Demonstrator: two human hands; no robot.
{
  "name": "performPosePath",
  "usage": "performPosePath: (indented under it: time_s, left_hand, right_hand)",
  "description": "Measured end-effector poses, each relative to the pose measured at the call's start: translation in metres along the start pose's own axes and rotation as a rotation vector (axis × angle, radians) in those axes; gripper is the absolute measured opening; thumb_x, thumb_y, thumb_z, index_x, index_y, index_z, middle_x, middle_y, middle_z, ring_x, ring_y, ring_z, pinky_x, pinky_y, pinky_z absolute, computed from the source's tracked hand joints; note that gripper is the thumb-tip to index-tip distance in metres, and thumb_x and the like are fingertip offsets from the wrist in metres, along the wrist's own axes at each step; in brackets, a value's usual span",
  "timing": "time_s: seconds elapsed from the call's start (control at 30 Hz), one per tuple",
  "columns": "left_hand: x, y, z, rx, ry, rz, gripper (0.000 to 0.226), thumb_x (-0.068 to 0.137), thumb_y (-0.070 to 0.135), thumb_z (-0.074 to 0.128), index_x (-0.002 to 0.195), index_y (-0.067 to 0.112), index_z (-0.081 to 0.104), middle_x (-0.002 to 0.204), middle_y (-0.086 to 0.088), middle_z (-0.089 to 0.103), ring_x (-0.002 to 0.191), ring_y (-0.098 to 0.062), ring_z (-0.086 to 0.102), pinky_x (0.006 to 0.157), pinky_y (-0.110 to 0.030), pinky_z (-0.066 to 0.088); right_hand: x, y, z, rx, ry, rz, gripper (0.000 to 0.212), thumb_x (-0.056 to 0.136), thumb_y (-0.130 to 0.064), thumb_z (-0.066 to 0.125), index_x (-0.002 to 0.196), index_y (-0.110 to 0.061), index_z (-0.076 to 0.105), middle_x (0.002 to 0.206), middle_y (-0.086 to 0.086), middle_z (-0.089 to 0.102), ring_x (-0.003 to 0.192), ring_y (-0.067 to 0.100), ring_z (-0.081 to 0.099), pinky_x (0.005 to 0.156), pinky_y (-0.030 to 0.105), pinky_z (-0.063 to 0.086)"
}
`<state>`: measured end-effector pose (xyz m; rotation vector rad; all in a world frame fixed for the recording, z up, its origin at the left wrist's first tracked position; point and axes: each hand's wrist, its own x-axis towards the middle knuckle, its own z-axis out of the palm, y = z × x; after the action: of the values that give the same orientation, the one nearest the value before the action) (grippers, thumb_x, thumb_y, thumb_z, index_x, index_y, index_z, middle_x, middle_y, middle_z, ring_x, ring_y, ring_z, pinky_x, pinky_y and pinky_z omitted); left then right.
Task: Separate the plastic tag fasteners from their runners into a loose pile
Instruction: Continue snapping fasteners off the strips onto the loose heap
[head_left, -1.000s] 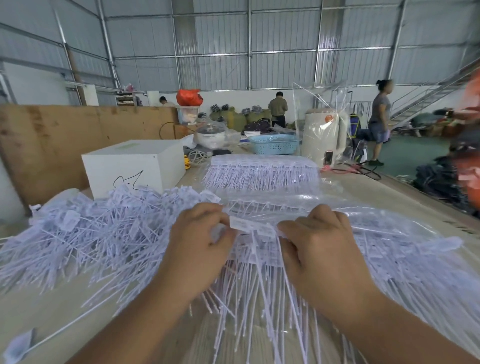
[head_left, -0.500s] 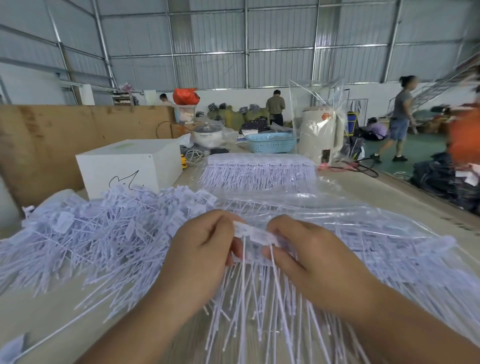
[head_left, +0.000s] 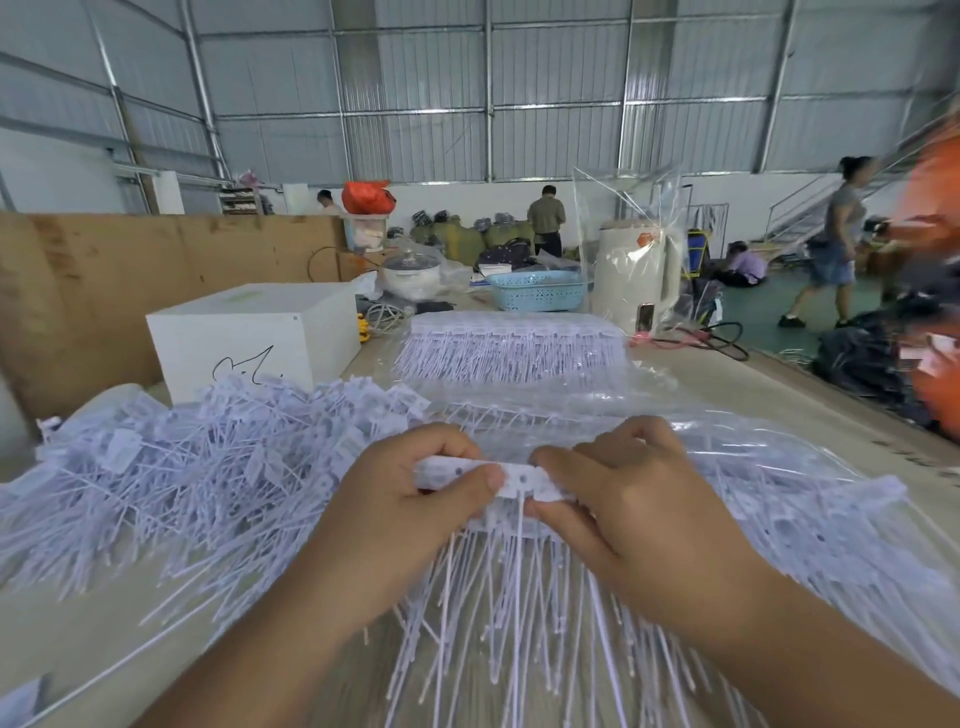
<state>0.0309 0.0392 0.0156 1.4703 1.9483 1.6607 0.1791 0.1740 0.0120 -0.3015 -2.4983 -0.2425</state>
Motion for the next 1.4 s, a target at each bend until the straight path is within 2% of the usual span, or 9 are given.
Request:
performPosePath:
  time_s: [0.13, 0.37, 0.6, 0.73, 0.83, 0.9, 1.1, 1.23, 1.4]
  left_hand:
    - [0.003, -0.003, -0.007, 0.132, -0.086, 0.005, 0.005, 0.08, 0.037, 0.073, 0.083, 0.041, 0.075, 0.081, 0.012, 0.071, 0.074, -0.009, 0.067, 0.072, -0.029, 0.05]
    - [-0.006, 0.001, 0.003, 0.771, -0.095, 0.396, 0.031, 0.089, 0.047, 0.046, 0.103, 0.033, 0.069, 0.105, 0.021, 0.051, 0.096, 0.001, 0.049, 0.076, -0.022, 0.046]
    - [-0.012, 0.0, 0.016, 0.874, -0.232, 0.225, 0.031, 0.082, 0.06, 0.056, 0.104, 0.038, 0.053, 0.091, 0.016, 0.053, 0.084, -0.005, 0.052, 0.067, -0.025, 0.041]
    - [-0.009, 0.002, 0.017, 0.534, -0.041, 0.124, 0.011, 0.083, 0.043, 0.066, 0.085, 0.034, 0.061, 0.077, 0.015, 0.067, 0.067, -0.005, 0.062, 0.064, -0.026, 0.05]
    - [-0.002, 0.004, 0.015, 0.177, 0.081, -0.026, 0.009, 0.082, 0.035, 0.07, 0.074, 0.034, 0.066, 0.077, 0.02, 0.068, 0.06, 0.002, 0.062, 0.057, -0.012, 0.044]
    - [0.002, 0.004, 0.015, 0.003, 0.124, -0.117, 0.016, 0.084, 0.029, 0.07, 0.068, 0.03, 0.067, 0.067, 0.015, 0.066, 0.049, -0.001, 0.059, 0.052, -0.021, 0.047]
    - [0.003, 0.01, 0.013, -0.523, 0.138, -0.281, 0.013, 0.067, 0.022, 0.071, 0.057, 0.02, 0.064, 0.049, 0.001, 0.042, 0.037, -0.008, 0.036, 0.039, -0.025, 0.036]
    - [0.007, 0.012, 0.01, -0.733, 0.167, -0.388, 0.013, 0.064, 0.02, 0.066, 0.058, 0.017, 0.055, 0.053, -0.003, 0.036, 0.037, -0.011, 0.027, 0.035, -0.021, 0.033]
    - [0.01, 0.006, 0.002, -0.821, 0.184, -0.47, 0.015, 0.065, 0.02, 0.066, 0.066, 0.014, 0.053, 0.051, -0.002, 0.041, 0.034, -0.011, 0.028, 0.034, -0.021, 0.035]
  right_hand:
    - [0.0, 0.001, 0.0, 0.002, -0.054, -0.067, 0.042, 0.095, -0.05, 0.036, 0.099, -0.024, 0.067, 0.064, -0.01, 0.059, 0.059, 0.016, 0.056, 0.068, 0.034, 0.044]
    - [0.003, 0.001, 0.004, 0.029, -0.189, -0.103, 0.041, 0.099, -0.053, 0.034, 0.121, -0.027, 0.057, 0.085, -0.006, 0.065, 0.081, 0.018, 0.061, 0.084, 0.035, 0.041]
    - [0.003, -0.002, 0.012, 0.016, -0.382, -0.04, 0.026, 0.091, -0.047, 0.046, 0.086, -0.024, 0.056, 0.075, -0.005, 0.056, 0.067, 0.018, 0.05, 0.088, 0.034, 0.04]
    - [0.003, -0.002, 0.009, 0.005, -0.438, 0.068, 0.038, 0.088, -0.053, 0.043, 0.066, -0.024, 0.032, 0.066, -0.006, 0.041, 0.06, 0.016, 0.04, 0.08, 0.033, 0.039]
    - [0.005, 0.0, 0.005, -0.013, -0.349, 0.129, 0.039, 0.086, -0.062, 0.042, 0.072, -0.025, 0.036, 0.067, -0.007, 0.044, 0.063, 0.017, 0.043, 0.073, 0.032, 0.032]
    - [0.007, 0.0, 0.005, -0.019, -0.282, 0.146, 0.047, 0.085, -0.068, 0.041, 0.068, -0.023, 0.038, 0.064, -0.007, 0.046, 0.057, 0.014, 0.042, 0.072, 0.033, 0.029]
    - [0.003, 0.001, 0.003, 0.062, -0.285, 0.227, 0.065, 0.075, -0.083, 0.016, 0.085, -0.027, 0.048, 0.079, -0.009, 0.045, 0.078, 0.012, 0.039, 0.096, 0.043, 0.036]
    - [0.0, 0.006, -0.004, 0.22, -0.245, 0.238, 0.074, 0.069, -0.089, 0.008, 0.062, -0.022, 0.04, 0.057, -0.007, 0.044, 0.054, 0.008, 0.041, 0.059, 0.027, 0.027]
    - [0.001, 0.013, -0.003, 0.405, -0.1, 0.248, 0.058, 0.086, -0.07, 0.027, 0.061, -0.02, 0.043, 0.051, -0.004, 0.039, 0.046, 0.01, 0.039, 0.051, 0.025, 0.029]
